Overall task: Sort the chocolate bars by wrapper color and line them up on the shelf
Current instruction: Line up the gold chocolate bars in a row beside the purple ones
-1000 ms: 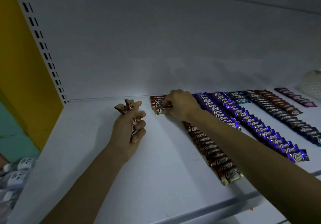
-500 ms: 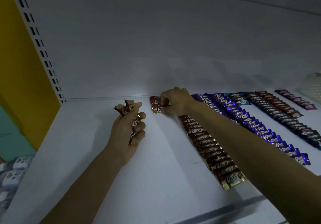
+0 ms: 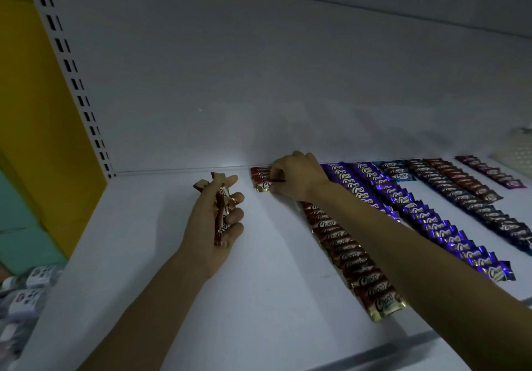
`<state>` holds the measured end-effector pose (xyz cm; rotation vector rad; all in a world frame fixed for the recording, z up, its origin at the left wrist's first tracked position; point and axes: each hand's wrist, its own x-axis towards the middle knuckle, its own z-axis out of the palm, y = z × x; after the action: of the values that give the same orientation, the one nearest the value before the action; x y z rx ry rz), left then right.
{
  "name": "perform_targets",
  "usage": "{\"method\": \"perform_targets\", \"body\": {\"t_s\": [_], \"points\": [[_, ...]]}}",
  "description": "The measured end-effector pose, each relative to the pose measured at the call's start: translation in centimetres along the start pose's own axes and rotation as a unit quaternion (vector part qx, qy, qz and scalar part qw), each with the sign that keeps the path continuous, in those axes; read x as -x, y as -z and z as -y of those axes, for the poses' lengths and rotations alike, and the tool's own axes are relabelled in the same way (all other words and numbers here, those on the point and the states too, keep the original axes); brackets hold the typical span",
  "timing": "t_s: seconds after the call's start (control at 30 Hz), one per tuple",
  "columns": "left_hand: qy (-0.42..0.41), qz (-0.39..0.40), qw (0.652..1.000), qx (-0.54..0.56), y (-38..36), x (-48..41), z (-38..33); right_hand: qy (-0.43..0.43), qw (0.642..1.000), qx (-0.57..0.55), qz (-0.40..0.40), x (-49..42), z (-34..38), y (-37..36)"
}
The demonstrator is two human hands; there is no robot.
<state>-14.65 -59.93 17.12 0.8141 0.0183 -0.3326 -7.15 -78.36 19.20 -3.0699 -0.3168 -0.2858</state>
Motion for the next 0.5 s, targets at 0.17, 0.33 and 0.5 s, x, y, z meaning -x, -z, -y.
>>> {"method": "perform_targets", "body": {"t_s": [0.17, 0.33, 0.5], "points": [[-0.001, 0.022, 1.0, 0.014, -0.06, 0.03, -0.01, 0.01, 1.0, -0.004, 0.002, 0.29, 0.04, -0.13], [0.006, 0.012, 1.0, 0.014, 0.08, -0.1, 0.03, -0.034, 0.999, 0.007, 0.026, 0.08, -0.2, -0.19], [0.003, 0.009, 1.0, 0.018, 0.12, -0.11, 0.05, -0.032, 0.999, -0.005, 0.044, -0.16, -0.17, 0.06]]}}
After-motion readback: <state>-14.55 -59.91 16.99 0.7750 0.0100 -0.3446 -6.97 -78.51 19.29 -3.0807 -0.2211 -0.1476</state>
